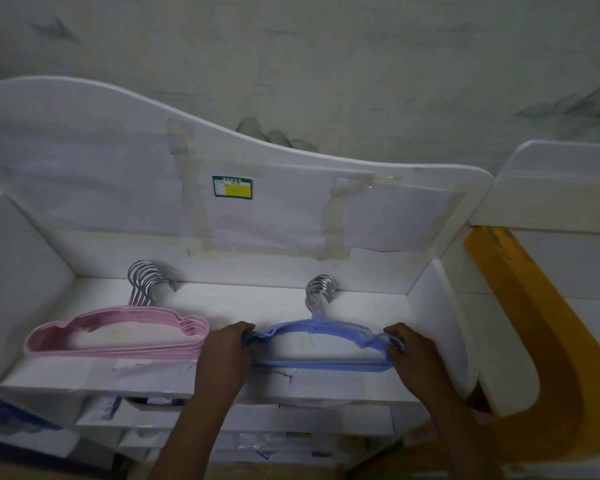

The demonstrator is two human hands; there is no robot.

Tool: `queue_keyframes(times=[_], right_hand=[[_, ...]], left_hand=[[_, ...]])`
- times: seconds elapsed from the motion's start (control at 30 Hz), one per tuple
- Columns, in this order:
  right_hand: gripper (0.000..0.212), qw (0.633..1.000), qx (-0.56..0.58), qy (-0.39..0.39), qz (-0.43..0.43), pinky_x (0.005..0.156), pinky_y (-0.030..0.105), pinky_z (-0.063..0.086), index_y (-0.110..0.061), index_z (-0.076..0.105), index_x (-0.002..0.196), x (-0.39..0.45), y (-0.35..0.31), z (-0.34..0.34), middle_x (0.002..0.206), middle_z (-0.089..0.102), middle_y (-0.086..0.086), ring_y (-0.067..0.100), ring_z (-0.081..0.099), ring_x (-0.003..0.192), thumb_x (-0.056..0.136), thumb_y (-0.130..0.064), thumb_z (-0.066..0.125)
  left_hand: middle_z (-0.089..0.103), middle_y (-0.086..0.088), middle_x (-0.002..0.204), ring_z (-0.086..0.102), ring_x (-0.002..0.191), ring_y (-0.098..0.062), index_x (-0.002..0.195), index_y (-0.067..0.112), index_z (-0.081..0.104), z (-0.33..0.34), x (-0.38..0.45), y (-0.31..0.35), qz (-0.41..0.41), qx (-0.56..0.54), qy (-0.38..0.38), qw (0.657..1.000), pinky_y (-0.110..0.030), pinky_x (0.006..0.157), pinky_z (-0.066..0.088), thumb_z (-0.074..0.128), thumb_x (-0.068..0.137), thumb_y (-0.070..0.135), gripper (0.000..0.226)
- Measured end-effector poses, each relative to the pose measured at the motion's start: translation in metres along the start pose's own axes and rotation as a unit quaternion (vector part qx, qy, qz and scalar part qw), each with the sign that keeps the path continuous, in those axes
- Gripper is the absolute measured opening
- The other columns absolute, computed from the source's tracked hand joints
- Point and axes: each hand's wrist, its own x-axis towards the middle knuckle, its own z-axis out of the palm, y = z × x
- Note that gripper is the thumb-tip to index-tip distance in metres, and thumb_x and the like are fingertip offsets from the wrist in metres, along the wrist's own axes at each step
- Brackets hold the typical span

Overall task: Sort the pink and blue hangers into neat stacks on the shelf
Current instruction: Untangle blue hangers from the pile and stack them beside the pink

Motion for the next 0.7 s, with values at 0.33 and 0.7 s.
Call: queue_keyframes(times=[0.33,0.7], right_hand=[[0.028,0.996,-0.083,-0.015,-0.037,0.075,0.016,0.041,-0.013,0.065,0.117,-0.001,-0.002,0.008,0.106,0.070,0.002,0.010,0.059,0.087,0.091,-0.004,0.061],[0.020,0.977,-0.214,0.007,-0.021,0.068,0.023,0.041,-0.020,0.072,0.105,0.009,-0.008,0.020,0.097,0.071,0.001,0.018,0.065,0.087,0.093,-0.013,0.057]], left_hand=[[0.072,-0.006,0.106,0.067,0.096,-0.025,0.113,0.018,0.070,0.004,0.012,-0.006,-0.029,0.017,0.013,0.999,-0.032,0.082,0.054,0.058,0.074,-0.012,0.051],[0.070,0.001,0.109,0.067,0.096,-0.018,0.113,0.033,0.068,0.007,0.019,0.002,-0.025,0.109,-0.041,0.993,-0.026,0.078,0.052,0.065,0.079,0.009,0.042]])
